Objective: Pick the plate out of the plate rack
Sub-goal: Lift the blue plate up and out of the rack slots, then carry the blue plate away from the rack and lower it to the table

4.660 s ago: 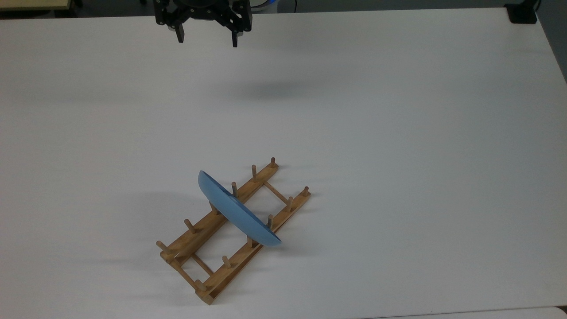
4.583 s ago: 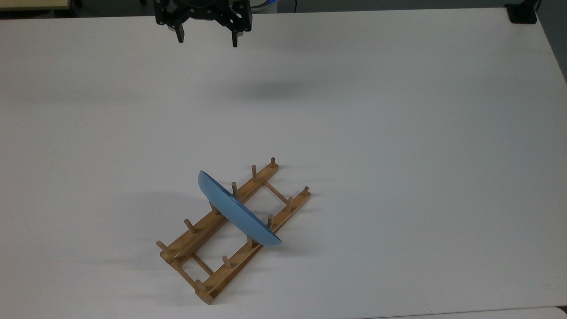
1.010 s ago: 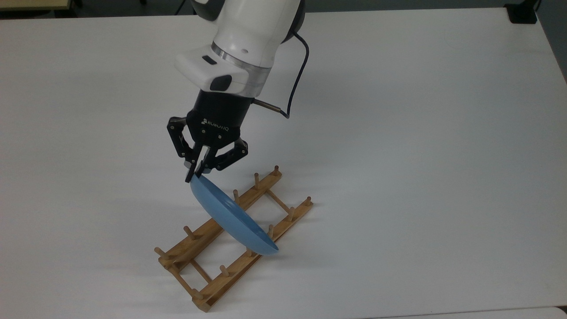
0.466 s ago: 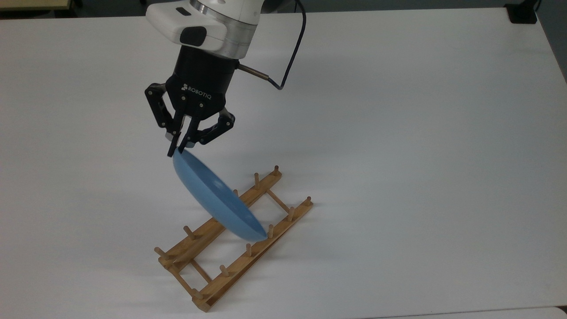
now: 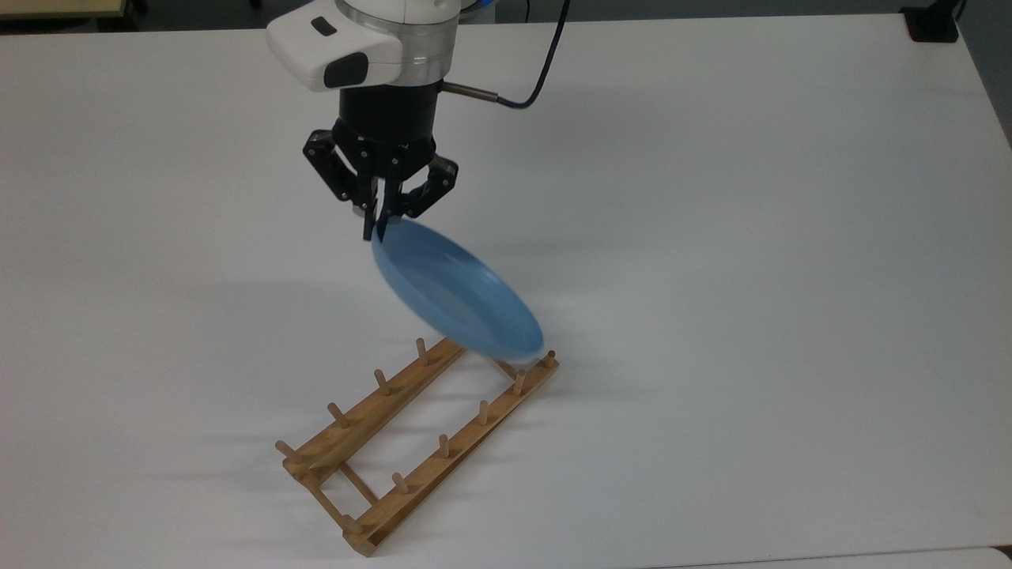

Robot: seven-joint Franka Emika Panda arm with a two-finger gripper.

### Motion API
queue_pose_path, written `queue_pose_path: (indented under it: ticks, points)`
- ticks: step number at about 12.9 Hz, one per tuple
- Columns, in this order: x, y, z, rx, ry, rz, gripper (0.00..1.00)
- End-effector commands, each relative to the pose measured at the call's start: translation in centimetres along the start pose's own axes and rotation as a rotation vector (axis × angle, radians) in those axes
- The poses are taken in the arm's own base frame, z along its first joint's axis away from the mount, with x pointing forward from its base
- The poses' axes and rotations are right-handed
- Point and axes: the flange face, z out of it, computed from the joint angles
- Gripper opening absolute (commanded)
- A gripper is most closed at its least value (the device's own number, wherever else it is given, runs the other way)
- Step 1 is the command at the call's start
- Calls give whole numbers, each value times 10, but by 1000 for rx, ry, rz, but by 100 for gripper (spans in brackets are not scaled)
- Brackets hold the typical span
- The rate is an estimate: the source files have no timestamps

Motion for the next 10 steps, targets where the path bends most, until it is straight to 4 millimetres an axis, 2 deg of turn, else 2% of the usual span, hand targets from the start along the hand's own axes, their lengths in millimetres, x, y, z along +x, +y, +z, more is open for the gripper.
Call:
queue_pose_path:
  ticks: [1,8,10]
  points:
    - [-26,-5,3,28,-157,-170,0]
    - [-80,-14,53,164,-503,-706,0]
    - [-97,-20,82,223,-620,-831,0]
